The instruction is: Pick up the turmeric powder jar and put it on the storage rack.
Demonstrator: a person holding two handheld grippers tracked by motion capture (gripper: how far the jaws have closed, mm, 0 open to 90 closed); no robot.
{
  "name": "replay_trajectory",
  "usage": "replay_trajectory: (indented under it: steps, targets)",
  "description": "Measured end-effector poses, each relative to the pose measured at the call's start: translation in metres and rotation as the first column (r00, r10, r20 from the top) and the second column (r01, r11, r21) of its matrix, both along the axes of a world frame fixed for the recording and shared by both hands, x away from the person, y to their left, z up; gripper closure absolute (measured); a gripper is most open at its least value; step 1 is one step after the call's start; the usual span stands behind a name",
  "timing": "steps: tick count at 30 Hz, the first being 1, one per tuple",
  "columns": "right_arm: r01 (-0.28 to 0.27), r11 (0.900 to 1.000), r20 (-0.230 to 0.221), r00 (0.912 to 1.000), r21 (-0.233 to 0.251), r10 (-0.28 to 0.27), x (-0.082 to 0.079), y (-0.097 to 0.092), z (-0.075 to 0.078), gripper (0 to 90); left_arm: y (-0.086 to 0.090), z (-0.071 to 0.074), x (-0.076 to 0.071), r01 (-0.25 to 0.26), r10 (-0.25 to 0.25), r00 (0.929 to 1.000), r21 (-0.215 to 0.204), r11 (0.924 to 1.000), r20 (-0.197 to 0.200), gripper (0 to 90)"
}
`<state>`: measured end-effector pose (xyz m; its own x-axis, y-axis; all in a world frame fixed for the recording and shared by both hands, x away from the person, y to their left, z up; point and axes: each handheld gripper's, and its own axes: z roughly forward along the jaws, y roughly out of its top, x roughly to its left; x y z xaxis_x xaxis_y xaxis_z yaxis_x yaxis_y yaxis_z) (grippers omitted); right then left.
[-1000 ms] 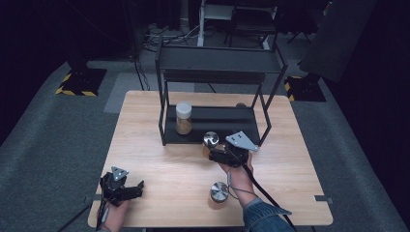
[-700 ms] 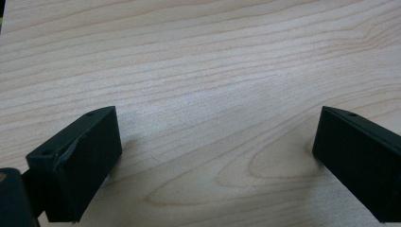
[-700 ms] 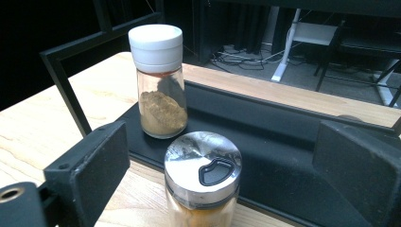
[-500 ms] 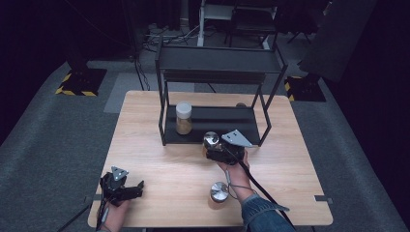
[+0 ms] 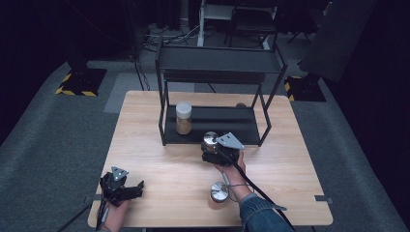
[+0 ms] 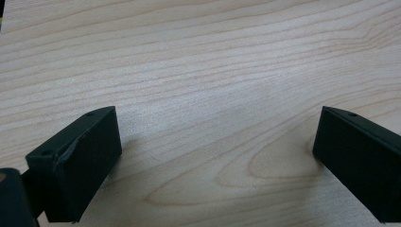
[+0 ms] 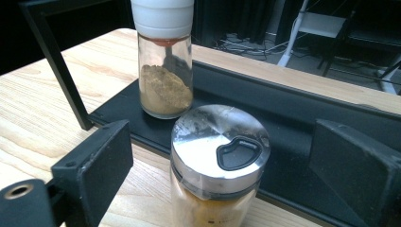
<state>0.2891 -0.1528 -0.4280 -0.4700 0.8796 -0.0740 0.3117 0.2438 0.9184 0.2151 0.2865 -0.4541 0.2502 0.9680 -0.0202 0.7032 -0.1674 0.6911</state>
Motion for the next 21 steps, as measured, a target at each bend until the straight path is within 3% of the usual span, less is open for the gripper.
replay_trajectory:
  steps: [13,21]
  targets:
    - [0.001,0.9998,-0.051,0.9987,0.021,0.000,0.013,0.000,-0.011,10.7,0.000,0.000,0.000,0.000,0.000,1.0000,0.000,1.0000,0.000,1.6]
    - [-0.005,1.0000,-0.063,0.9980,0.008,0.005,0.020,-0.001,-0.022,16.3,0.000,0.000,0.000,0.001,-0.001,1.0000,0.000,1.0000,-0.001,1.5]
